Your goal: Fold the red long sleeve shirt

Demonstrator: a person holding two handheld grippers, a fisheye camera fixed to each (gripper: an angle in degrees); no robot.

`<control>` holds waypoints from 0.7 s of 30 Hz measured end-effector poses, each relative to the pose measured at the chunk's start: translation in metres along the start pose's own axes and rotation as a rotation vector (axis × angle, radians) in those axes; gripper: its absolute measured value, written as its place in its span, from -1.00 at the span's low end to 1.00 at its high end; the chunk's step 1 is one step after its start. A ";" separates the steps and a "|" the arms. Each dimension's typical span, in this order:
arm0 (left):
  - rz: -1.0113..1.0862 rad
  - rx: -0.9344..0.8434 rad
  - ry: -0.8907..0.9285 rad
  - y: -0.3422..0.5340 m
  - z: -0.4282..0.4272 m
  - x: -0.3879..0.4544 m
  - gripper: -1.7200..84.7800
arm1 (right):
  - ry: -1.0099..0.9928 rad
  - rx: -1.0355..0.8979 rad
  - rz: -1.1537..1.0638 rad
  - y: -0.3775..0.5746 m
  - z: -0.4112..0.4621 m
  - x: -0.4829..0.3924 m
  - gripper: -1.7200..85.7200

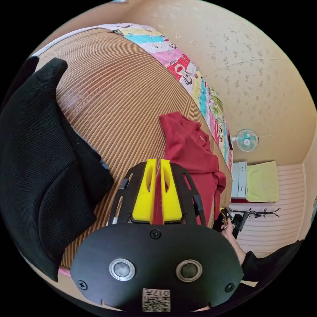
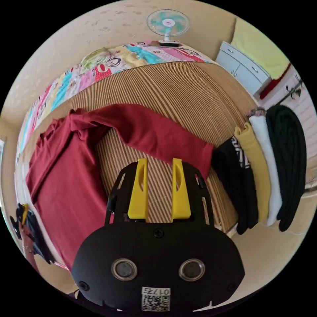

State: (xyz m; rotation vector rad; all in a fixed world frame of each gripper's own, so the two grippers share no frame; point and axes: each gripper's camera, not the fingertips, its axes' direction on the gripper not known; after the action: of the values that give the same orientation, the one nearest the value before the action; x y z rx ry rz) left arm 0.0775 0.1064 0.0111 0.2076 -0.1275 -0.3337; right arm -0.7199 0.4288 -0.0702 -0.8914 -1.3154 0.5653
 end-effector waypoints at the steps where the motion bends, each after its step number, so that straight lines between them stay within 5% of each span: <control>1: 0.011 -0.009 -0.003 0.004 0.003 0.008 -0.95 | 0.061 -0.014 -0.109 -0.011 0.009 -0.011 -0.72; 7: -0.022 -0.068 0.067 0.033 0.047 0.058 -0.97 | -0.226 -0.340 -0.501 -0.081 0.021 -0.023 -0.86; 11: -0.005 -0.028 0.046 0.028 0.054 0.070 -0.98 | -0.736 -0.393 -0.318 -0.177 -0.040 0.056 -0.88; 13: -0.001 0.000 0.070 0.021 0.054 0.067 -0.98 | -0.816 -0.364 -0.111 -0.220 -0.050 0.114 -0.88; 15: 0.027 0.026 0.112 0.013 0.057 0.063 -0.98 | -0.745 -0.288 0.050 -0.251 -0.051 0.170 -0.88; 18: 0.068 0.019 0.112 0.007 0.064 0.060 -0.98 | -0.357 -0.207 0.307 -0.266 -0.047 0.240 -0.83; 21: 0.118 0.007 0.084 0.010 0.072 0.064 -0.98 | -0.354 -0.095 0.332 -0.254 -0.056 0.246 -0.78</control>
State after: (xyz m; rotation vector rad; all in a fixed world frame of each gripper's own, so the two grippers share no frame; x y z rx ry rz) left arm 0.1291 0.0807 0.0891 0.2198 -0.0575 -0.2069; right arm -0.6491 0.4680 0.2790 -1.1344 -1.5303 0.9592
